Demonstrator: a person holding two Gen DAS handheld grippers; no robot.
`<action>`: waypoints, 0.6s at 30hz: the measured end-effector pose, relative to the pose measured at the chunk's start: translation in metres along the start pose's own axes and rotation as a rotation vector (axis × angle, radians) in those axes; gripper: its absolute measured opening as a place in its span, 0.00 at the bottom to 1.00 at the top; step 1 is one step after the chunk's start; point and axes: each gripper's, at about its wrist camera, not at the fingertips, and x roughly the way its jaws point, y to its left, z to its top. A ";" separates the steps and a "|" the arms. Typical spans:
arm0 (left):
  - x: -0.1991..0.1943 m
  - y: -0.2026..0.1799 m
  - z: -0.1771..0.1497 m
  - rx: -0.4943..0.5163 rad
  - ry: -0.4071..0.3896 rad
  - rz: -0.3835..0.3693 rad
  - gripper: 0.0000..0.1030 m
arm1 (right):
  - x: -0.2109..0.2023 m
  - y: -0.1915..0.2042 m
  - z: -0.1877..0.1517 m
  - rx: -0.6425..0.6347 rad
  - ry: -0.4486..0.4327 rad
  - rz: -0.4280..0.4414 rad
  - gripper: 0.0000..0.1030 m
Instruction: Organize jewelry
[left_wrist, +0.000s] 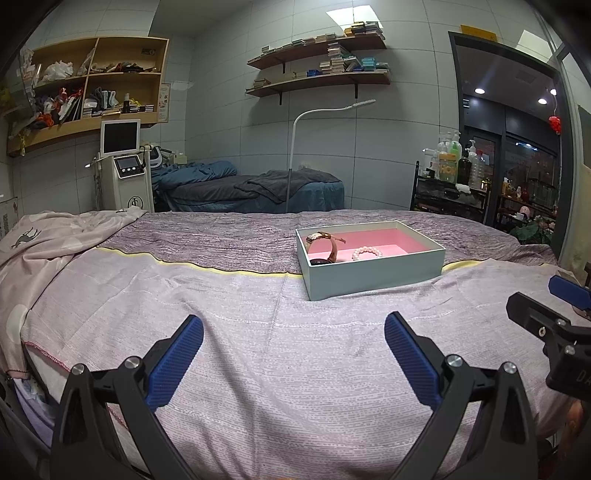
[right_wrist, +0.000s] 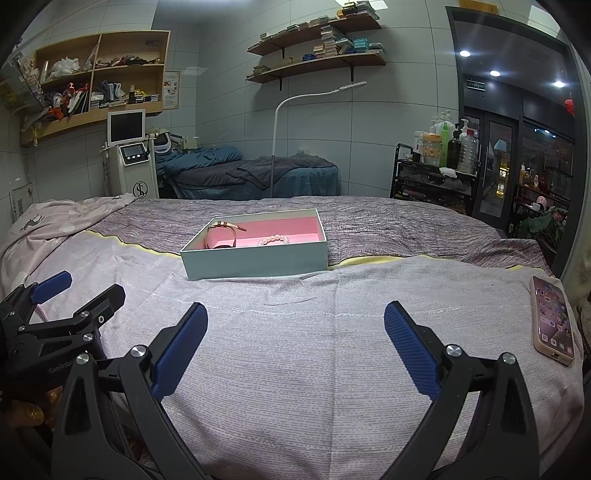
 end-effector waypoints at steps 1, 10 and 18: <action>0.000 0.000 0.000 0.000 -0.001 0.002 0.94 | 0.000 0.000 0.000 0.000 0.001 0.000 0.92; 0.001 0.000 0.001 -0.004 0.004 -0.007 0.94 | -0.001 0.000 0.001 0.002 0.003 0.000 0.92; 0.001 0.000 0.001 -0.001 0.003 -0.021 0.94 | -0.001 0.000 0.001 0.002 0.002 0.000 0.92</action>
